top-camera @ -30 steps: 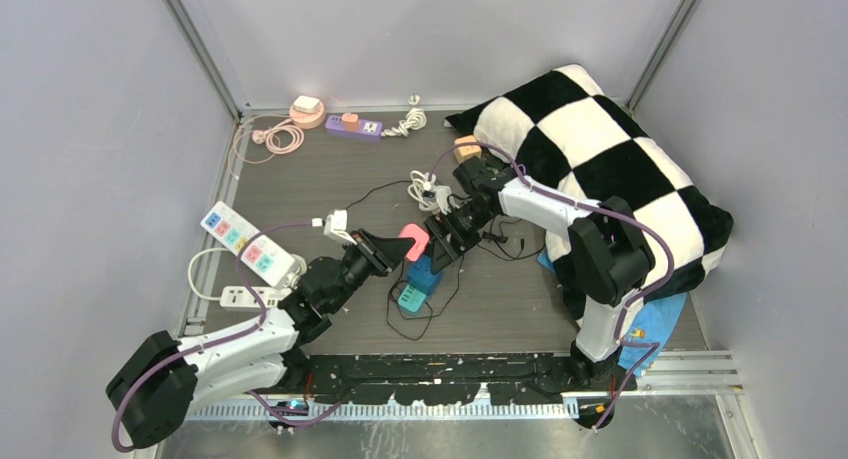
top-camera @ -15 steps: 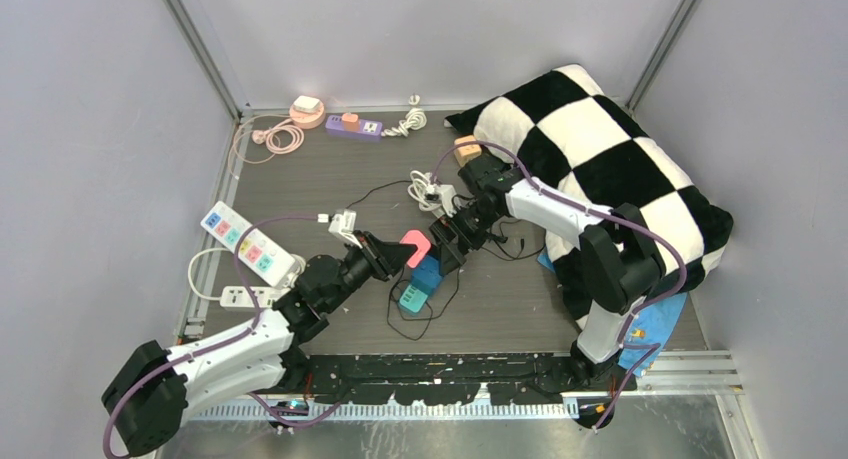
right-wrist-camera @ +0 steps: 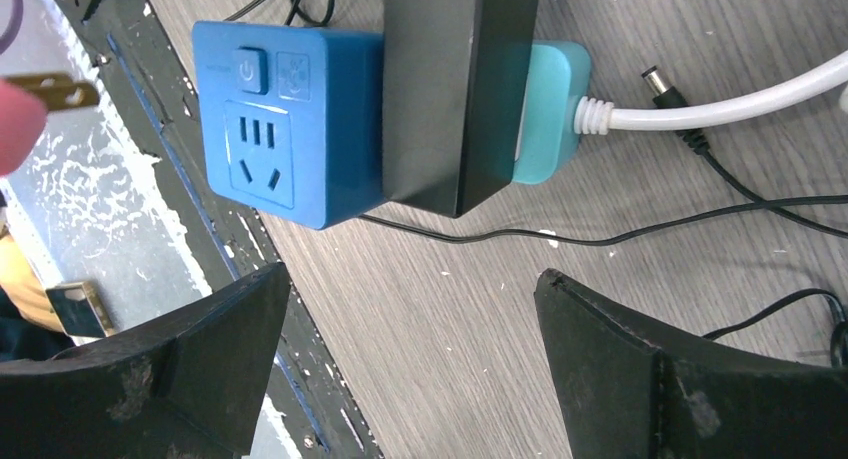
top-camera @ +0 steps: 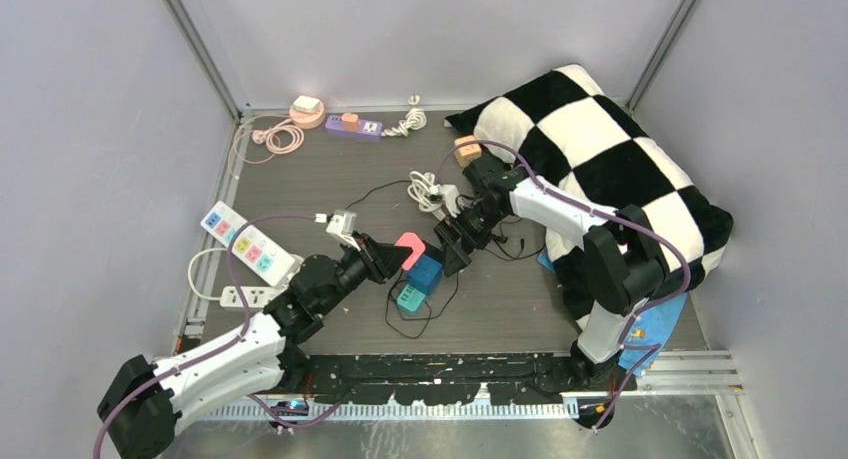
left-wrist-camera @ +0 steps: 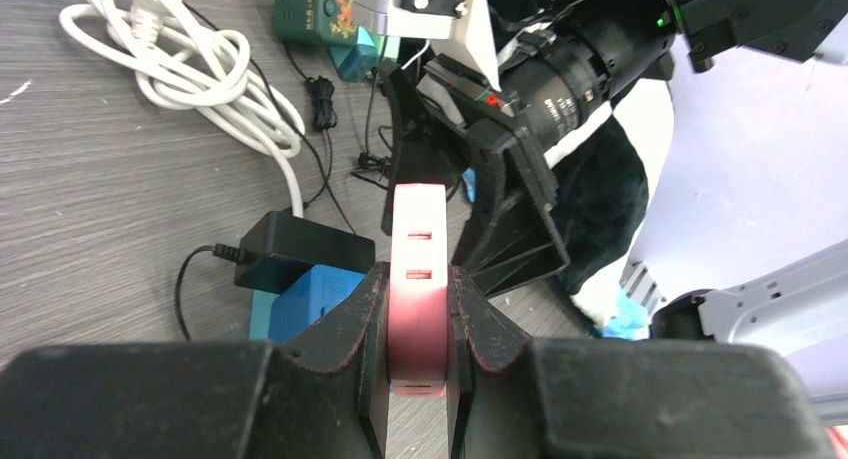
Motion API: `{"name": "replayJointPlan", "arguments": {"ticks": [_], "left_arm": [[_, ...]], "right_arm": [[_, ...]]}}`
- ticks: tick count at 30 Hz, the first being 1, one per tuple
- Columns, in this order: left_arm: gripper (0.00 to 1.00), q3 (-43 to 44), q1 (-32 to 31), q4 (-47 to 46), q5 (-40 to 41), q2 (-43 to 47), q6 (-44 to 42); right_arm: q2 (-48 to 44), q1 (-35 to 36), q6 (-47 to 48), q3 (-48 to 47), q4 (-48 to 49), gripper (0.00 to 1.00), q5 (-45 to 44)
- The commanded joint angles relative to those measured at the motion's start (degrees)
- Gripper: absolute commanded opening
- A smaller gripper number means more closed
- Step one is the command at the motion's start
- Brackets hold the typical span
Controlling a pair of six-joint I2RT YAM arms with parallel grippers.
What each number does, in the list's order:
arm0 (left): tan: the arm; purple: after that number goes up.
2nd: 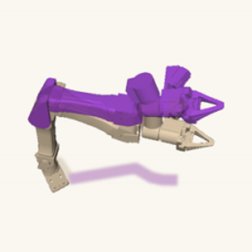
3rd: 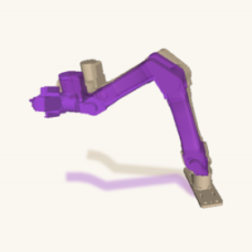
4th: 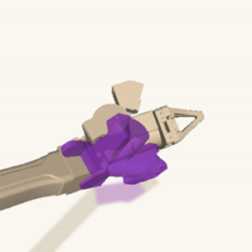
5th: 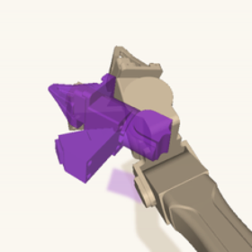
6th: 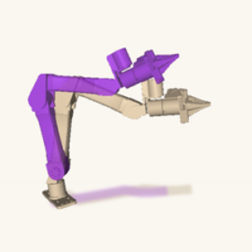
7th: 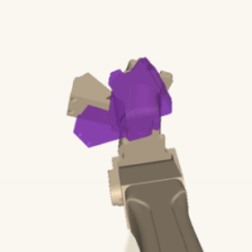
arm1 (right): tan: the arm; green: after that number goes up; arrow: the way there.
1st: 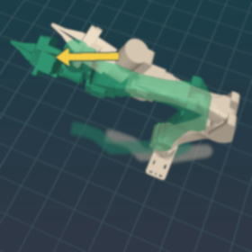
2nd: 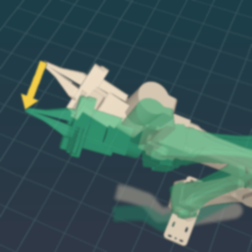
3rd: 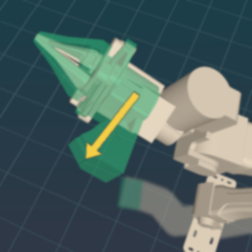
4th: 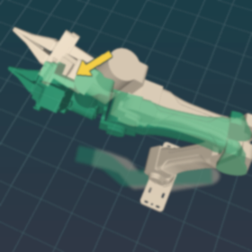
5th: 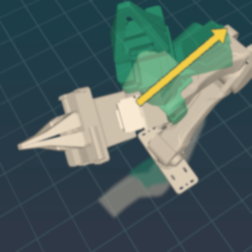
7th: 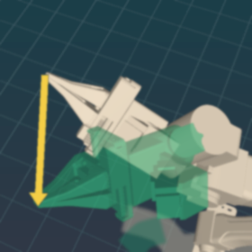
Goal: Pull the plug off the socket
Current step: Remove the plug from the socket, then place the plug at the center of the board.
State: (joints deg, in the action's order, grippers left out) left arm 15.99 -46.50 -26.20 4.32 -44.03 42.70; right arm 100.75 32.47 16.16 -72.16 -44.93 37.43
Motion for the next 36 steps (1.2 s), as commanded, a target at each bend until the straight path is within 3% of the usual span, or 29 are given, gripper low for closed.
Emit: {"name": "replayJointPlan", "arguments": {"ticks": [1,11,22,27,36], "left_arm": [[0.00,3.90,-0.07,4.66,0.69,2.10,-5.34],[0.00,6.79,0.14,16.12,7.88,5.00,-12.68],[0.01,7.17,3.28,20.20,17.15,3.93,-14.67],[0.00,7.93,7.26,19.97,19.42,-0.33,-14.59],[0.00,11.02,20.53,18.49,17.61,-13.40,-9.94]], "right_arm": [[-4.17,-1.02,4.49,-0.82,-3.16,0.97,3.45],[-9.49,-2.96,7.75,-0.59,-5.22,0.97,2.91],[-12.80,-4.47,8.55,-0.26,-5.73,0.97,2.02],[-13.44,-4.95,8.57,-0.17,-5.78,0.97,2.19],[-13.87,-5.15,8.81,-0.08,-5.98,0.97,2.75]]}}
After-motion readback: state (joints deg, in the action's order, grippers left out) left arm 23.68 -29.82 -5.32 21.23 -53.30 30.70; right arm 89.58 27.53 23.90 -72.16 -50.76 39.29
